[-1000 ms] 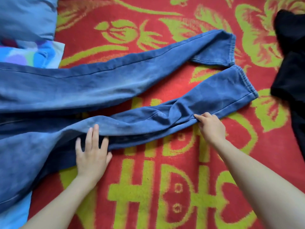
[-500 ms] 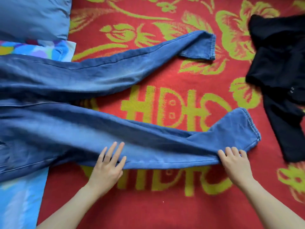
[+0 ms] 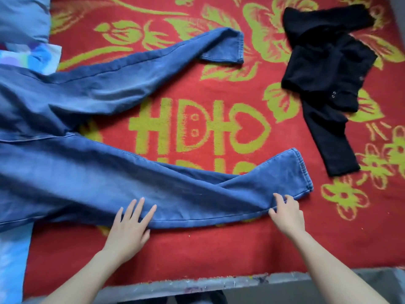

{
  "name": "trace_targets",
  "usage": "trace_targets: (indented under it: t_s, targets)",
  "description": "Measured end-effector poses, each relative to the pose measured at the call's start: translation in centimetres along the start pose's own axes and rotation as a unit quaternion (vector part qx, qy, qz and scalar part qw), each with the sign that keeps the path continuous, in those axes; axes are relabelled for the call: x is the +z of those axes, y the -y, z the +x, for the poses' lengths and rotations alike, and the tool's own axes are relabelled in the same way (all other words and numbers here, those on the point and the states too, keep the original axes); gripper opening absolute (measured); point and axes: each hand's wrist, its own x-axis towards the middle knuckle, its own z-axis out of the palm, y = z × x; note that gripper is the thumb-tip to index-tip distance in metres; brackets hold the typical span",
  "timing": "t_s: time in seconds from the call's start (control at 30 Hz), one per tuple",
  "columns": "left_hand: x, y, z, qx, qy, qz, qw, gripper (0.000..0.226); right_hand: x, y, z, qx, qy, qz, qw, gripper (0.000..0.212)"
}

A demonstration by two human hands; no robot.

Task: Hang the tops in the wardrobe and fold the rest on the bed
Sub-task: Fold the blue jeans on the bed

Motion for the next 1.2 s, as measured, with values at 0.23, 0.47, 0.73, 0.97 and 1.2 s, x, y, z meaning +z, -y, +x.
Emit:
trace_targets:
  t_s: [0.23,0.47,0.73,0.97,1.2]
  targets:
    - [-2.7,-3.1,6.1,-0.02,-0.138,-0.027,0.99,0.047,-3.1,-1.8,6.2,0.079,-0.068,0.185,0.977,0.063]
    - [-4.3,-6.3,12.9,0.003,-0.104,0.018,0.994,0.036,-6.0,-3.0,13.4,0.088,-0.036,0.328,0.94,0.072]
    - [-5.7,-7.4,16.3,-0.038,0.123,0.114,0.985,0.04,-7.0,-6.0,15.7,0.084,-0.042,0.466,0.88,0.025]
    - [-7.0,-6.1,18.4,-0.068,-0.129,0.058,0.988,0.038,-7.7,-6.8,16.6,0.067,-0.142,0.61,0.776,0.03]
    - [-4.4,-8.7,16.3,-0.138,-0.163,-0.008,0.977,0.087,-1.5,-9.2,15.7,0.109,-0.018,0.41,0.905,0.081]
